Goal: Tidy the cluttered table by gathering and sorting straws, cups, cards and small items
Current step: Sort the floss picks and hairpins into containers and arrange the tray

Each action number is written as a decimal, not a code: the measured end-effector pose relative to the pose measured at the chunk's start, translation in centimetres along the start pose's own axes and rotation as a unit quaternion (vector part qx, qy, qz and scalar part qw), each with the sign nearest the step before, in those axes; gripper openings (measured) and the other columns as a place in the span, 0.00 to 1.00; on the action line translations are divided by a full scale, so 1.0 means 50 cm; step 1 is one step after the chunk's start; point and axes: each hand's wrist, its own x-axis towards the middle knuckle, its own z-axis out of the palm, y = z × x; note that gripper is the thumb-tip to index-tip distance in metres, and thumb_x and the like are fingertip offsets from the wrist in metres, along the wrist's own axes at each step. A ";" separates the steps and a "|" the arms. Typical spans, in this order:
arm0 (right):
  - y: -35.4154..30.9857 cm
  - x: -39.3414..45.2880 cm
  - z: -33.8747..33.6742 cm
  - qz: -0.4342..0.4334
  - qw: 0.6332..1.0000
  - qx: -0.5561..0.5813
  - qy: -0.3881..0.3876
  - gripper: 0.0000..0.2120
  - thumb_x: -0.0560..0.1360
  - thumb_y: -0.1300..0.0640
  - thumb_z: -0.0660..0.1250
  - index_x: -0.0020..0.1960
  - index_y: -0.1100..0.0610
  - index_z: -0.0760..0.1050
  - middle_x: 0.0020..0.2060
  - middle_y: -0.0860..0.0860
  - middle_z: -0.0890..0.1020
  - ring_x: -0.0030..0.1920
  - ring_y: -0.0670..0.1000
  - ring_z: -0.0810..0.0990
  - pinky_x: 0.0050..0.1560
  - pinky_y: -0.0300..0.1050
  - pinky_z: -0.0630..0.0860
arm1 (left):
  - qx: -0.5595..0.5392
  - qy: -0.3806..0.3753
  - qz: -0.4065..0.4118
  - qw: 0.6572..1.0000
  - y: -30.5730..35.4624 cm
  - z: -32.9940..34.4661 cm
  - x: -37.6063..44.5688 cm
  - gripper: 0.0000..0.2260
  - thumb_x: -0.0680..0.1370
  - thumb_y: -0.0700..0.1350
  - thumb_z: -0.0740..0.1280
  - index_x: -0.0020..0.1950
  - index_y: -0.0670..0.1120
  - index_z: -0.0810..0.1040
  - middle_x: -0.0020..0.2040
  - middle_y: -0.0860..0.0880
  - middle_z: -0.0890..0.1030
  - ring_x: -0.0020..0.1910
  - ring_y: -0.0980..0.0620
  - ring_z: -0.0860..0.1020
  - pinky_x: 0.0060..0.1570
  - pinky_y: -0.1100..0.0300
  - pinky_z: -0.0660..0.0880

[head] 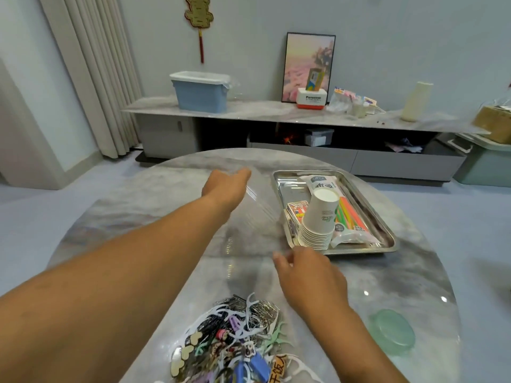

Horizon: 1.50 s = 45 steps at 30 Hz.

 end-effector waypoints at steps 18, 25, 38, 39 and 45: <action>-0.116 0.038 -0.062 0.103 0.850 0.505 -0.109 0.55 0.62 0.37 0.82 0.79 0.44 0.53 0.65 0.54 0.73 0.55 0.56 0.78 0.40 0.46 0.79 | -0.471 -0.229 -0.083 0.848 -0.191 -0.066 -0.188 0.52 0.68 0.39 0.79 0.81 0.62 0.53 0.73 0.41 0.74 0.71 0.39 0.73 0.70 0.43 0.70; -0.041 0.086 -0.055 0.003 0.896 0.437 -0.084 0.56 0.57 0.49 0.87 0.77 0.51 0.61 0.65 0.54 0.77 0.61 0.55 0.77 0.56 0.49 0.77 | -0.201 -0.267 -0.059 0.941 -0.218 -0.127 -0.172 0.43 0.71 0.42 0.79 0.79 0.52 0.60 0.73 0.46 0.74 0.70 0.48 0.73 0.76 0.44 0.62; -0.005 0.130 0.022 -0.116 0.947 0.254 -0.160 0.55 0.62 0.58 0.85 0.79 0.52 0.56 0.72 0.49 0.71 0.70 0.54 0.71 0.69 0.52 0.72 | 0.019 -0.136 0.023 0.990 -0.287 -0.178 -0.169 0.36 0.79 0.38 0.70 0.81 0.58 0.57 0.75 0.46 0.67 0.65 0.48 0.75 0.62 0.51 0.77; -0.006 0.129 0.020 -0.111 0.945 0.260 -0.165 0.55 0.63 0.59 0.85 0.80 0.52 0.55 0.73 0.50 0.70 0.71 0.55 0.71 0.70 0.55 0.72 | 0.019 -0.152 0.022 0.988 -0.284 -0.176 -0.170 0.35 0.80 0.39 0.70 0.81 0.58 0.57 0.75 0.46 0.68 0.66 0.46 0.74 0.64 0.49 0.76; -0.013 0.098 -0.024 -0.098 0.979 0.131 -0.119 0.50 0.67 0.60 0.82 0.80 0.53 0.57 0.67 0.54 0.74 0.61 0.57 0.78 0.54 0.48 0.79 | 0.058 -0.116 0.047 0.990 -0.268 -0.172 -0.188 0.30 0.79 0.38 0.70 0.78 0.55 0.63 0.71 0.45 0.71 0.58 0.49 0.75 0.47 0.58 0.76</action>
